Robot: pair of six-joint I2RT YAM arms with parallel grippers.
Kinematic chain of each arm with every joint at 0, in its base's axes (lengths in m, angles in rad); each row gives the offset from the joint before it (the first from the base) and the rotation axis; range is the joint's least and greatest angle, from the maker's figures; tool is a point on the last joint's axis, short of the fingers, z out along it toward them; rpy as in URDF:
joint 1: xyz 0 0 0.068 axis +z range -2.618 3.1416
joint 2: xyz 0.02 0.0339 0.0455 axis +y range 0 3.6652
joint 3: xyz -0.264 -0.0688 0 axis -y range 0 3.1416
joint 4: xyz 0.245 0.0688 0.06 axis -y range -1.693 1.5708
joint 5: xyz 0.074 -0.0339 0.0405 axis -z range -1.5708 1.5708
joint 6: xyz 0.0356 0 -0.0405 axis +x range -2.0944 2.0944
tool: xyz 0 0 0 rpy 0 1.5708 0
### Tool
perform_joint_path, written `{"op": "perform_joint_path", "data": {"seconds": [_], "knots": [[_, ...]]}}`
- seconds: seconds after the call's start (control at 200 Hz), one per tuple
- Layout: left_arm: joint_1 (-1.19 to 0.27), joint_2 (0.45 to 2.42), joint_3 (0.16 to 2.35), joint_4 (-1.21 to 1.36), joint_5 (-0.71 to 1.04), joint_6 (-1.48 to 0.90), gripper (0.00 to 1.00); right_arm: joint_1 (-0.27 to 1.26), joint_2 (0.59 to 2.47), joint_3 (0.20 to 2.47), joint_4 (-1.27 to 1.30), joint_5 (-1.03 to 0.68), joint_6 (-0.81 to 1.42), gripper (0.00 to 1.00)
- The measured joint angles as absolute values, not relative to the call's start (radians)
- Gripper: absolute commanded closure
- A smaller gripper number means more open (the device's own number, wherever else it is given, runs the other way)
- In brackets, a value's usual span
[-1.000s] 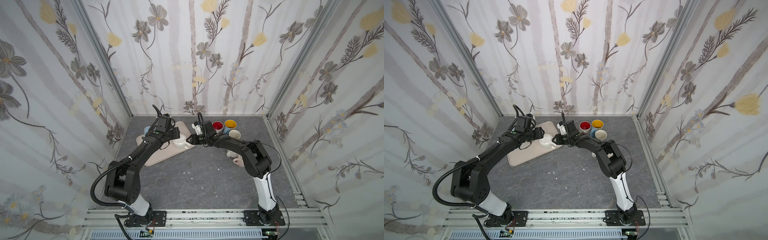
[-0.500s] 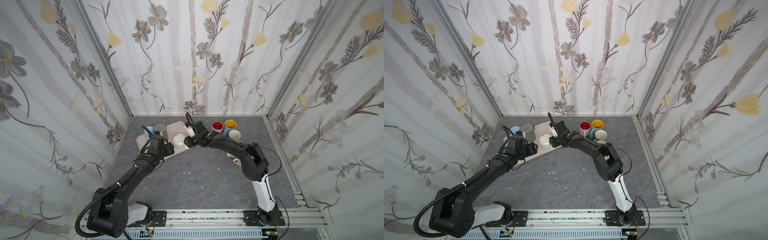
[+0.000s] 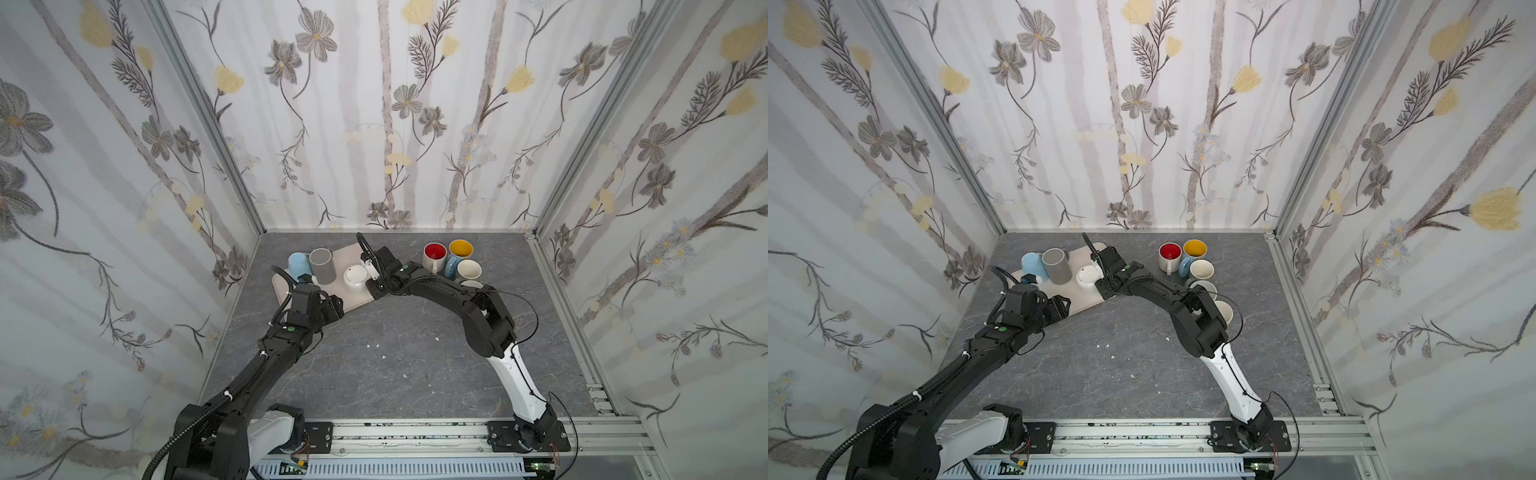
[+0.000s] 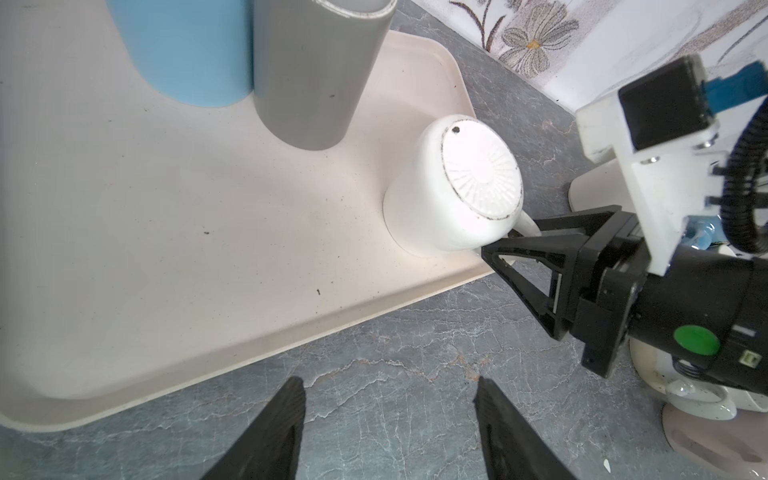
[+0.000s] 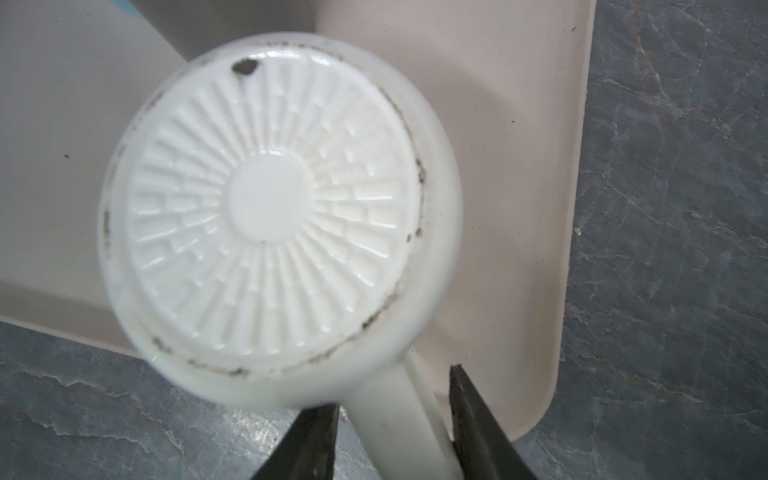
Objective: Turn the mug right side up
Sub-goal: 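Lower the right gripper onto the handle of the upside-down white ribbed-bottom mug, then close the right gripper on the handle and lift the mug toward the left gripper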
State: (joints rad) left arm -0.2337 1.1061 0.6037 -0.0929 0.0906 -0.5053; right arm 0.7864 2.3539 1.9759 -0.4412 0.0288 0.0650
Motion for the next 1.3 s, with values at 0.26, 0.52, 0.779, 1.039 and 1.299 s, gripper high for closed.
{"op": "perform_joint_path", "data": {"seconds": [0.26,0.52,0.779,1.039,1.299], "knots": [[-0.225,1.084,0.595,-0.094,0.098,-0.505,0.35,0.812,2.355,1.995,-0.448,0.046,0.013,0.89],[-0.222,1.071,0.575,-0.092,0.109,-0.506,0.35,0.857,2.335,1.995,-0.465,0.093,0.009,1.00],[-0.215,1.024,0.550,-0.075,0.136,-0.533,0.35,0.860,2.298,1.995,-0.466,0.104,0.030,1.00],[-0.189,0.937,0.470,0.023,0.213,-0.630,0.33,0.851,2.200,1.917,-0.378,0.035,0.127,1.00],[-0.147,0.876,0.352,0.282,0.358,-0.785,0.29,0.766,2.054,1.699,-0.162,-0.113,0.333,1.00]]}}
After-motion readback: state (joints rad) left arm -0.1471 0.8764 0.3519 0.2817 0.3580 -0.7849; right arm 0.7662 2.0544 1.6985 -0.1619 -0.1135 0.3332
